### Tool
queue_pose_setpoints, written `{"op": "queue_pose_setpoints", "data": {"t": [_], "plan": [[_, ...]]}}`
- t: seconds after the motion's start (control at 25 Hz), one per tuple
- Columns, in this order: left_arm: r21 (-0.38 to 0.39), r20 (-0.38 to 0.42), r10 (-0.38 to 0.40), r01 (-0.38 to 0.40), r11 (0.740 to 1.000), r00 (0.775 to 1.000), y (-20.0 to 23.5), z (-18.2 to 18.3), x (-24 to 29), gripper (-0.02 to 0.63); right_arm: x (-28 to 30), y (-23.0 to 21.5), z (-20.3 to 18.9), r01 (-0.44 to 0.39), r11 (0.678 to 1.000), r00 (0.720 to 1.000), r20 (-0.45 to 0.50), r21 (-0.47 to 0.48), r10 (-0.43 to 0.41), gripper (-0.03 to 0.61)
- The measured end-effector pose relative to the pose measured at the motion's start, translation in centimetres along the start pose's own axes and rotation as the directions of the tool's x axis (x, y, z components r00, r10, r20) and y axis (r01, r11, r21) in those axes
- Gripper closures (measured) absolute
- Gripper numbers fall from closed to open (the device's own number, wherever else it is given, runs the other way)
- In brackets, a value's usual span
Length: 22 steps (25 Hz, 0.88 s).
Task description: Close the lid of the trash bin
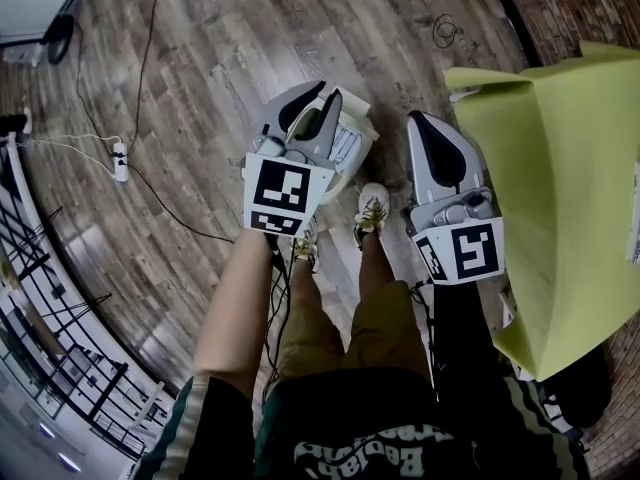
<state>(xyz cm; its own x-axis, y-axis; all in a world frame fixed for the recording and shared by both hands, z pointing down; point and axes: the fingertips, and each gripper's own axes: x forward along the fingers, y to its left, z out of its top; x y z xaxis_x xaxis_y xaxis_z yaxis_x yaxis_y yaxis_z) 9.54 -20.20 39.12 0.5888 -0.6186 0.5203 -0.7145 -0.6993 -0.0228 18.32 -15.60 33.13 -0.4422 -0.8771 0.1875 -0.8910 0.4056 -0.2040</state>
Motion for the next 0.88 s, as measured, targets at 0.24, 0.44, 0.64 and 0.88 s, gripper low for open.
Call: {"op": "queue_pose_setpoints", "data": {"t": [0.24, 0.44, 0.64, 0.88], "plan": [[-0.010, -0.079, -0.053, 0.052, 0.999, 0.995, -1.2, -2.7, 2.9, 0.514, 0.5, 0.6, -0.8, -0.018, 1.000, 1.000, -0.010, -0.005, 0.018, 0.566], [-0.017, -0.172, -0.052, 0.049, 0.999, 0.984, -1.1, -5.7, 5.0, 0.500, 0.1, 0.9, -2.1, -0.035, 0.999, 0.999, -0.029, -0.010, 0.034, 0.565], [-0.046, -0.256, -0.050, 0.040, 0.998, 0.965, -0.9, -8.2, 5.5, 0.489, -0.4, 1.7, -3.2, -0.052, 0.999, 0.997, -0.061, -0.014, 0.052, 0.565], [-0.075, -0.292, -0.038, 0.017, 0.997, 0.956, -0.6, -10.4, 4.8, 0.485, -0.2, 2.3, -3.8, -0.072, 0.997, 0.994, -0.084, -0.021, 0.070, 0.565]]}}
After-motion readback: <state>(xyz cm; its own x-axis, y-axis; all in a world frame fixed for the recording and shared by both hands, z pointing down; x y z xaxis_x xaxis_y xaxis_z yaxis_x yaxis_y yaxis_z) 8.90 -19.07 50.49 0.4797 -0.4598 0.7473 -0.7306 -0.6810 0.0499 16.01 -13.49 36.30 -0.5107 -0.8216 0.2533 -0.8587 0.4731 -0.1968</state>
